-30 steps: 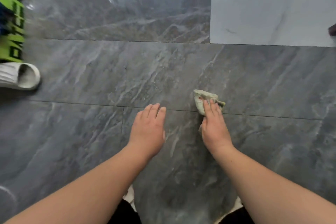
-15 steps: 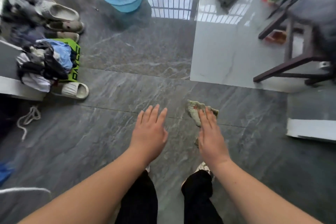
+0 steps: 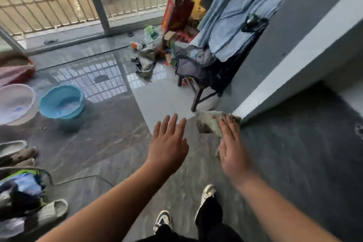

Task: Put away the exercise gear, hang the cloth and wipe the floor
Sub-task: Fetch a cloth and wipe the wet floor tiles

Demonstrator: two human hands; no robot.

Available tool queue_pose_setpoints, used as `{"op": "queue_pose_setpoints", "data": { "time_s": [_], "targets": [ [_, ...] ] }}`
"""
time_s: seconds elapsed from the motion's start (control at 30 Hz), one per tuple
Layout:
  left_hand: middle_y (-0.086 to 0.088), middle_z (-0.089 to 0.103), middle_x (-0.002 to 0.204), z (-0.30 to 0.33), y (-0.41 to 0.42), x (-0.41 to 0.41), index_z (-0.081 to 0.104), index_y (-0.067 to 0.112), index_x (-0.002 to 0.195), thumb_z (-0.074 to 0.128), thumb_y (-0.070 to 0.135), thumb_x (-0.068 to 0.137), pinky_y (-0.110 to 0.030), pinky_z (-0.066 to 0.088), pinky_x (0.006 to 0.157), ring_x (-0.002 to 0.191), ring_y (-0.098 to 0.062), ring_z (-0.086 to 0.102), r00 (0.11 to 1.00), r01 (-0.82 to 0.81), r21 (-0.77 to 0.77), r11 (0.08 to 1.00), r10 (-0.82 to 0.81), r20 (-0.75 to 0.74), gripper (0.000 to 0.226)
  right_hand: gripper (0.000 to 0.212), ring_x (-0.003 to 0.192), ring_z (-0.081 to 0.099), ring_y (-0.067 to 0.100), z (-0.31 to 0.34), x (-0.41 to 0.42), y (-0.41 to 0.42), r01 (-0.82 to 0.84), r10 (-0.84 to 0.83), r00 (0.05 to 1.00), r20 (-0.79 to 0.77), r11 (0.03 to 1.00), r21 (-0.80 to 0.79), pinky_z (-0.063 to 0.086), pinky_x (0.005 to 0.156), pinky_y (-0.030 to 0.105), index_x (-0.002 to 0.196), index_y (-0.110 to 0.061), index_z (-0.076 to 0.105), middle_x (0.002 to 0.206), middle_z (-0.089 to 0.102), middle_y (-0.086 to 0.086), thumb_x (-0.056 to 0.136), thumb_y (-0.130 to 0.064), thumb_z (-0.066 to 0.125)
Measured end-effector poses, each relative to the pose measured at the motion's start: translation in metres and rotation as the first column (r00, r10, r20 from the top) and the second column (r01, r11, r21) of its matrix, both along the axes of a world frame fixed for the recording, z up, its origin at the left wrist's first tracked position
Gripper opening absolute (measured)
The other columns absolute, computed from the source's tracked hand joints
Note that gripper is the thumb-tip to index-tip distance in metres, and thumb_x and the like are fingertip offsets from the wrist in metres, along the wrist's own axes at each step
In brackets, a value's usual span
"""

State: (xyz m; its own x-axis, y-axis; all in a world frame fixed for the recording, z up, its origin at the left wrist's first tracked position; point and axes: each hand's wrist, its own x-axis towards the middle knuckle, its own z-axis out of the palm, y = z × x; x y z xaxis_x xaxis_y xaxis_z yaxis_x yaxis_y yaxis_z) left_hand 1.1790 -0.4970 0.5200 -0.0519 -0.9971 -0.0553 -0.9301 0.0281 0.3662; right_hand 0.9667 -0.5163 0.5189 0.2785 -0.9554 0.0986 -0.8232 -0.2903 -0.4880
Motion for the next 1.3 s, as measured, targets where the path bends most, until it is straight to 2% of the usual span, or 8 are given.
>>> {"op": "queue_pose_setpoints", "data": {
  "time_s": [0.17,0.3,0.47,0.6,0.97,1.07,1.17,1.3],
  "targets": [
    [-0.007,0.013,0.162,0.057,0.011,-0.075,0.015,0.021,0.152,0.038,0.036,0.096,-0.042,0.006,0.121,0.149,-0.026,0.006,0.962,0.271,-0.058,0.961,-0.273,-0.016,0.062,0.055,0.149,0.008,0.010,0.057,-0.083,0.078,0.323,-0.321,0.947,0.028,0.942,-0.098,0.024,0.118,0.032,0.153,-0.021,0.024,0.163,0.013,-0.004,0.101,-0.012,0.037],
    [-0.007,0.022,0.159,0.079,0.024,-0.156,0.020,0.018,0.151,0.041,0.030,0.094,-0.044,0.012,0.120,0.148,-0.026,0.013,0.881,0.471,-0.117,0.875,-0.474,0.001,0.062,0.046,0.139,0.037,0.019,0.079,-0.150,0.139,0.535,-0.537,0.843,0.028,0.833,-0.139,0.032,0.113,0.035,0.147,-0.016,0.038,0.152,0.039,0.004,0.101,-0.019,0.034],
    [-0.005,0.025,0.157,0.094,0.064,-0.268,0.023,0.019,0.149,0.044,0.030,0.092,-0.042,0.015,0.120,0.146,-0.024,0.016,0.697,0.707,-0.170,0.686,-0.717,0.007,0.061,0.043,0.110,0.057,0.013,0.102,-0.224,0.223,0.730,-0.731,0.680,0.057,0.669,-0.140,0.044,0.094,0.023,0.143,-0.021,0.040,0.130,0.058,0.004,0.101,-0.021,0.039],
    [-0.005,0.032,0.153,0.099,0.109,-0.365,0.028,0.018,0.147,0.045,0.031,0.092,-0.041,0.019,0.119,0.144,-0.024,0.022,0.532,0.833,-0.208,0.513,-0.845,0.045,0.059,0.044,0.114,0.056,0.016,0.111,-0.295,0.299,0.814,-0.811,0.578,0.089,0.565,-0.133,0.045,0.097,0.029,0.145,-0.025,0.038,0.133,0.054,0.001,0.101,-0.023,0.039],
    [-0.002,0.035,0.150,0.114,0.271,-0.626,0.029,0.019,0.146,0.048,0.027,0.088,-0.038,0.026,0.114,0.140,-0.021,0.028,0.194,0.950,-0.257,0.178,-0.980,0.036,0.061,0.047,0.136,0.038,0.012,0.122,-0.487,0.517,0.975,-0.971,0.222,0.089,0.220,-0.035,0.032,0.112,0.027,0.147,-0.031,0.034,0.153,0.036,-0.006,0.101,-0.027,0.036],
    [0.000,0.028,0.154,0.114,0.306,-0.683,0.020,0.026,0.149,0.052,0.031,0.089,-0.040,0.026,0.115,0.143,-0.021,0.021,0.010,0.979,-0.204,0.021,-0.998,-0.055,0.069,0.042,0.122,0.049,0.005,0.123,-0.518,0.547,0.976,-0.960,0.205,0.191,0.215,0.035,0.039,0.104,0.023,0.142,-0.033,0.040,0.141,0.048,-0.008,0.101,-0.026,0.037],
    [0.003,0.026,0.155,0.107,0.328,-0.736,0.016,0.038,0.148,0.058,0.041,0.089,-0.038,0.027,0.116,0.143,-0.017,0.023,-0.206,0.968,-0.175,-0.179,-0.967,-0.152,0.072,0.039,0.088,0.056,-0.006,0.126,-0.545,0.564,0.970,-0.959,0.151,0.238,0.191,0.152,0.040,0.077,0.006,0.137,-0.036,0.039,0.110,0.059,-0.012,0.100,-0.025,0.041],
    [0.005,0.044,0.143,0.102,0.344,-0.797,0.042,0.034,0.138,0.068,0.024,0.083,-0.016,0.024,0.111,0.134,-0.008,0.036,-0.347,0.938,-0.121,-0.325,-0.873,-0.342,0.061,0.026,0.083,0.062,0.000,0.124,-0.577,0.570,0.960,-0.925,0.043,0.378,0.143,0.240,0.050,0.076,0.022,0.117,-0.025,0.040,0.099,0.063,-0.007,0.096,-0.016,0.052]
  ]
}}
